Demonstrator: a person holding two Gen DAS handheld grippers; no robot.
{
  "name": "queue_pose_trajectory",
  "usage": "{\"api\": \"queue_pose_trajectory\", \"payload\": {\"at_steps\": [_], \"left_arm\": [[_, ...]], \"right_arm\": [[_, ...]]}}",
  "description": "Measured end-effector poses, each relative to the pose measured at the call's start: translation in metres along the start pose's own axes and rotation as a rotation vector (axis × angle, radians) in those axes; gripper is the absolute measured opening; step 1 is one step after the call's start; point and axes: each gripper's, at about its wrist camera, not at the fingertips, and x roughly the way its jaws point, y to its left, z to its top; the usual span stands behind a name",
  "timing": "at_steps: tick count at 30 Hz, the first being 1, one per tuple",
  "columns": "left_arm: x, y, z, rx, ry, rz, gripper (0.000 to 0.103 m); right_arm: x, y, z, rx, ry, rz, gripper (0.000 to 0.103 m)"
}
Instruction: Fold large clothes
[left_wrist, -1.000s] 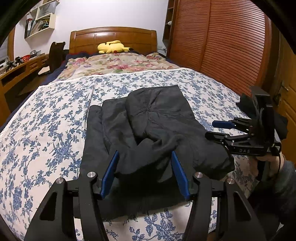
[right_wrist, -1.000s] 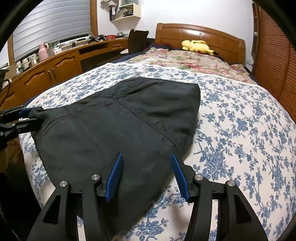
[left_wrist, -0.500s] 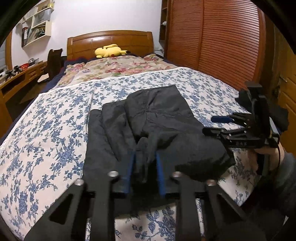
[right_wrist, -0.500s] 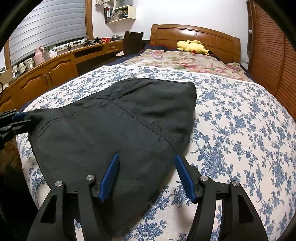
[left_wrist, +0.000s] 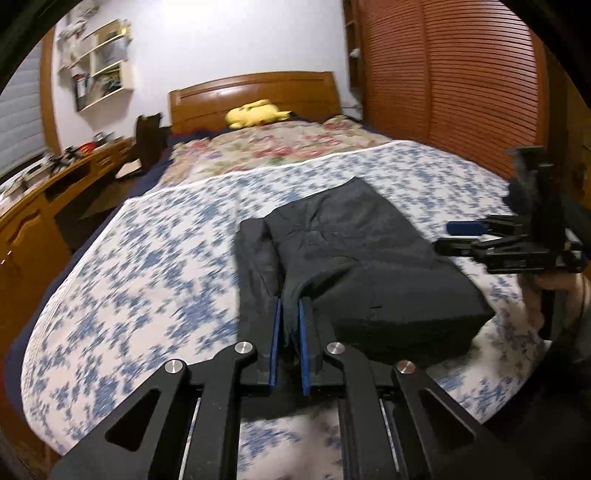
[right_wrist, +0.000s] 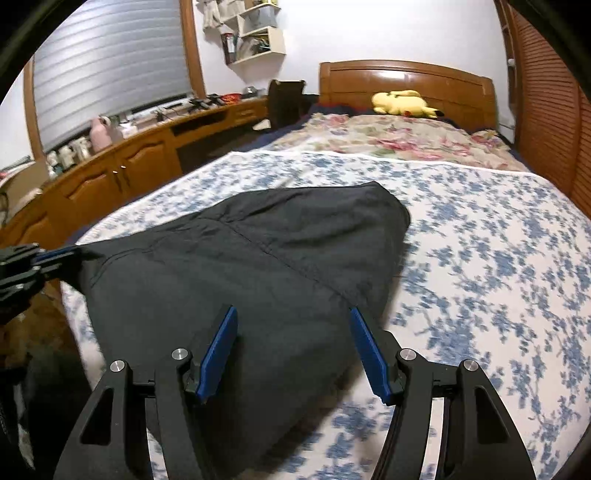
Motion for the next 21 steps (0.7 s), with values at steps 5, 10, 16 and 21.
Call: {"api": "queue_pose_trajectory", "payload": {"at_steps": [5, 10, 16, 21], "left_arm": [[0.007, 0.023, -0.022, -0.05, 0.047, 0.049, 0.007], [0.008, 0.042, -0.04, -0.106, 0.078, 0.096, 0.0], [-0.005, 0.051, -0.045, -0.132, 0.071, 0.073, 0.0], [-0.008, 0.05, -0.042, -0.145, 0.075, 0.04, 0.001]], "right_arm": [[0.01, 0.01, -0.002, -0.029, 0.037, 0.078, 0.065], [0.034, 0.012, -0.008, -0.08, 0.122, 0.073, 0.065], [0.042, -0.001, -0.006, -0.052, 0.124, 0.094, 0.066], [0.044, 0.008, -0.006, -0.072, 0.115, 0.071, 0.067]]}}
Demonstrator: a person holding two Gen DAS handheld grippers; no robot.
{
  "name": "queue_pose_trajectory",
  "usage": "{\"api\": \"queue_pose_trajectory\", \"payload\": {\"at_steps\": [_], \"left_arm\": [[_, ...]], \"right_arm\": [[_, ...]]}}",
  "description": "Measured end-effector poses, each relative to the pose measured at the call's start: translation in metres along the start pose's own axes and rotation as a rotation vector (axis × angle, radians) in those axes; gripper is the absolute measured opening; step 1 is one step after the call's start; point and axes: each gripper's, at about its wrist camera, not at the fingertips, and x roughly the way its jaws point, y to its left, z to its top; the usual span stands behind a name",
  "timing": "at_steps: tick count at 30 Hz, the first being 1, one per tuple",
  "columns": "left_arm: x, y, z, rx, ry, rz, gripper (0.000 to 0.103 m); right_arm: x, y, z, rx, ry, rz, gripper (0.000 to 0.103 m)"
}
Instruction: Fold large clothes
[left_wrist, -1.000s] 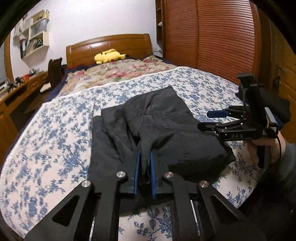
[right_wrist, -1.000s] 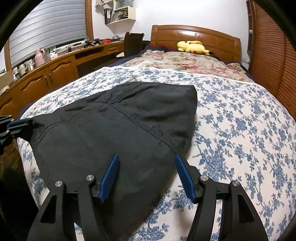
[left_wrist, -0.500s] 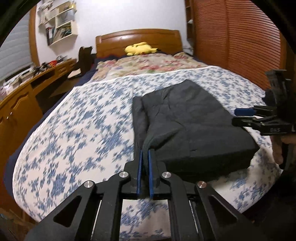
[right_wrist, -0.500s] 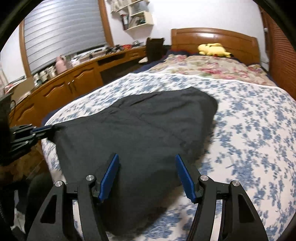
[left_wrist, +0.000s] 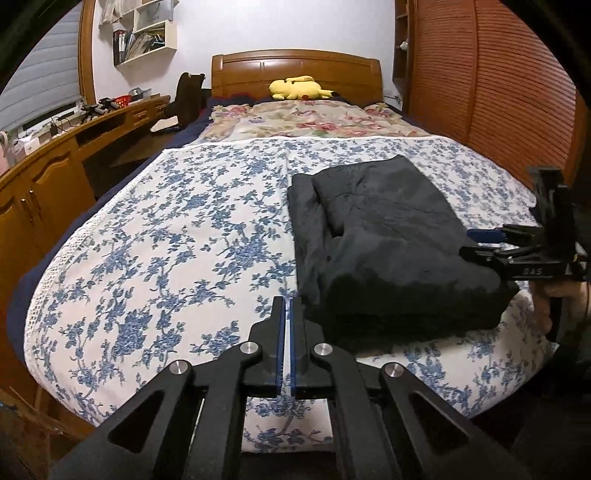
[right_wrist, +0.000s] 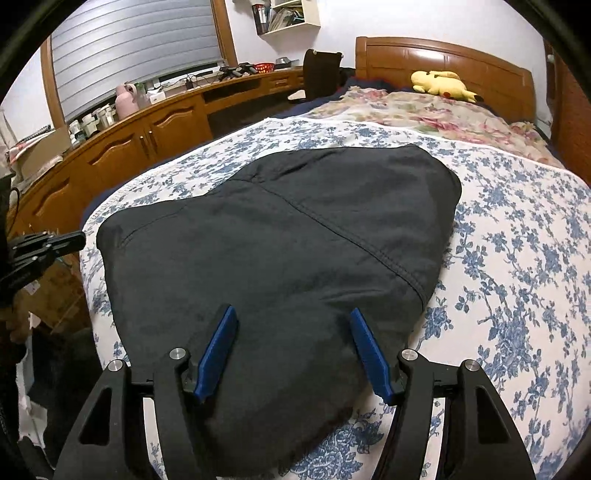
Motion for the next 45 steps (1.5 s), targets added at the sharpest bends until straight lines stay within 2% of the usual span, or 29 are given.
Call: {"api": "queue_pose_trajectory", "payload": {"at_steps": [2, 4, 11, 14, 16, 21, 28, 34, 39, 45], "left_arm": [[-0.001, 0.0, 0.001, -0.001, -0.006, -0.002, 0.004], [0.0, -0.002, 0.002, -0.001, -0.006, -0.004, 0.013], [0.002, -0.007, -0.001, 0.004, -0.005, -0.028, 0.031], [0.001, -0.007, -0.002, -0.004, -0.01, -0.056, 0.035], [0.0, -0.007, -0.003, -0.004, -0.015, -0.055, 0.045], [0.005, -0.006, -0.007, -0.01, -0.004, -0.045, 0.059], [0.017, -0.006, -0.014, -0.008, 0.009, -0.04, 0.061], [0.033, -0.007, -0.015, -0.007, 0.002, -0.045, 0.061], [0.048, -0.01, -0.015, -0.004, 0.015, -0.067, 0.061], [0.059, -0.006, -0.015, -0.008, 0.034, -0.089, 0.061]], "right_arm": [[0.0, 0.01, -0.001, -0.009, -0.002, -0.008, 0.067], [0.003, 0.011, 0.0, -0.013, -0.003, -0.014, 0.068], [0.01, 0.01, 0.002, -0.018, -0.006, -0.024, 0.069], [0.01, 0.01, 0.001, -0.021, -0.009, -0.021, 0.069], [0.01, 0.008, 0.0, -0.019, -0.01, -0.019, 0.069], [0.008, 0.008, -0.002, -0.019, -0.015, -0.02, 0.069], [0.003, 0.003, -0.003, -0.02, -0.024, -0.014, 0.07], [-0.005, -0.016, 0.017, -0.053, -0.052, -0.093, 0.071], [0.02, -0.05, 0.042, -0.043, -0.018, -0.166, 0.072], [0.07, -0.09, 0.067, 0.036, 0.067, -0.177, 0.073]]}}
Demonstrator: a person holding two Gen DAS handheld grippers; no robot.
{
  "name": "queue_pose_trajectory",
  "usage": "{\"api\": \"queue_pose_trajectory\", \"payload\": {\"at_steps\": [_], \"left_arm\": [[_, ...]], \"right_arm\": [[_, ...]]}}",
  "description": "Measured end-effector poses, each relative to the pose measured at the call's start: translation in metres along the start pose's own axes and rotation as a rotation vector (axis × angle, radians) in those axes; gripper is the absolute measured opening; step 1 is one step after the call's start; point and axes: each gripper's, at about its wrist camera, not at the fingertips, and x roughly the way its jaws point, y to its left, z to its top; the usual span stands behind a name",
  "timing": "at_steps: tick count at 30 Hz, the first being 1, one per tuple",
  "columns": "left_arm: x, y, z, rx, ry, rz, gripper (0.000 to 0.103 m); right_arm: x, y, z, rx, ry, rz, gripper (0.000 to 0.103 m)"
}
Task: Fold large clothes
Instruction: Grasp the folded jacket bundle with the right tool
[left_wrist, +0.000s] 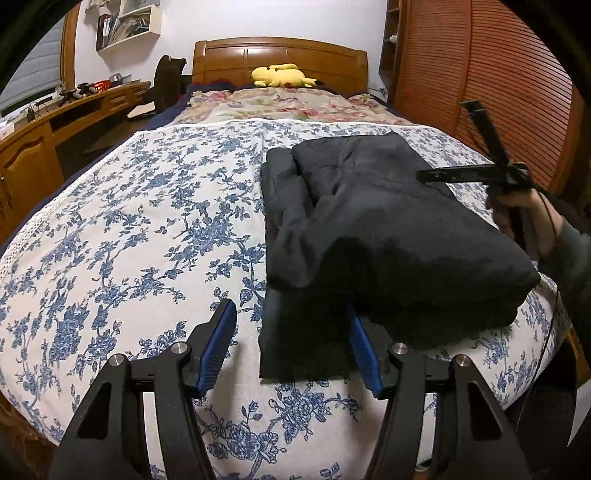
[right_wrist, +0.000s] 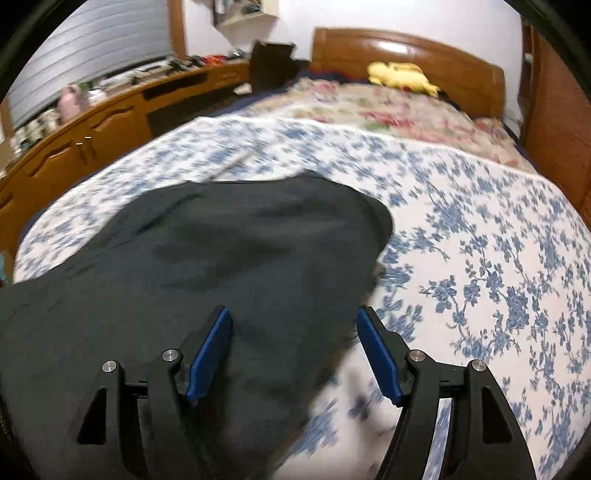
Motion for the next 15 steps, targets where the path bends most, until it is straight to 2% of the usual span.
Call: {"api": "queue_pose_trajectory", "payload": {"at_steps": [6, 10, 15], "left_arm": [[0.004, 0.005, -0.003, -0.02, 0.013, 0.002, 0.061], [0.004, 0.007, -0.006, -0.033, 0.021, -0.008, 0.061], [0.006, 0.008, -0.007, -0.038, 0.034, -0.014, 0.061]], "right_arm": [[0.031, -0.009, 0.016, 0.047, 0.019, 0.077, 0.088], [0.049, -0.012, 0.016, 0.073, 0.048, 0.129, 0.088], [0.071, -0.02, 0.018, 0.074, 0.074, 0.154, 0.089]]}}
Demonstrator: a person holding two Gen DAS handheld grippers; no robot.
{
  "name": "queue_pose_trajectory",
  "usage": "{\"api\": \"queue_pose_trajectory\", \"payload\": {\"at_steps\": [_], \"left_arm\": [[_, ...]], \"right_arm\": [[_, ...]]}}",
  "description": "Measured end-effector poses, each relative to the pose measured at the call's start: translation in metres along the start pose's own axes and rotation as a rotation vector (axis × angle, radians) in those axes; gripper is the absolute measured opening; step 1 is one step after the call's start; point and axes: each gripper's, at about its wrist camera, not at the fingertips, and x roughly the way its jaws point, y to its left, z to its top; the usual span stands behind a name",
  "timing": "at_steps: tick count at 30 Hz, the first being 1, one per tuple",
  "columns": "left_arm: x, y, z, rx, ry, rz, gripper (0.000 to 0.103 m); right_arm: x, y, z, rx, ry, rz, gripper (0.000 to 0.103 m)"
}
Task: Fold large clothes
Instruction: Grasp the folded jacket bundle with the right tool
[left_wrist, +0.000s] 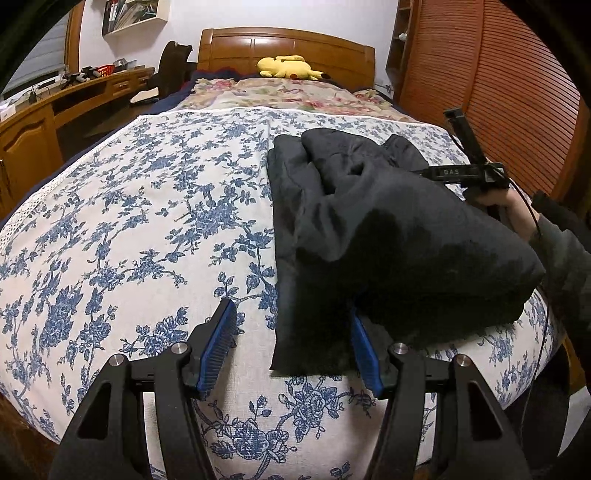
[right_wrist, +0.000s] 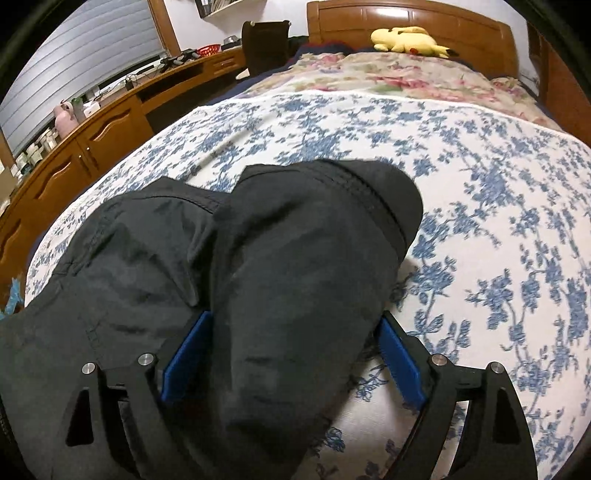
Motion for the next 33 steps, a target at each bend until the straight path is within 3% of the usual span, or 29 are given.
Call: {"api": "queue_pose_trajectory", "payload": {"at_steps": [24, 26, 30, 33], "left_arm": [[-0.005, -0.001, -0.015, -0.031, 0.013, -0.068, 0.061], [-0.006, -0.001, -0.016, -0.037, 0.01, -0.083, 0.056], [-0.006, 0.002, -0.015, -0.052, 0.007, -0.095, 0.027], [-0.008, 0.006, -0.014, -0.07, -0.004, -0.123, 0.015]], "right_arm": [[0.007, 0.001, -0.008, 0.037, 0.023, 0.002, 0.088], [0.007, 0.001, -0.007, 0.04, 0.026, 0.002, 0.088], [0.007, 0.001, -0.007, 0.059, 0.051, 0.03, 0.087], [0.004, 0.001, -0.004, 0.067, 0.07, 0.053, 0.074]]}}
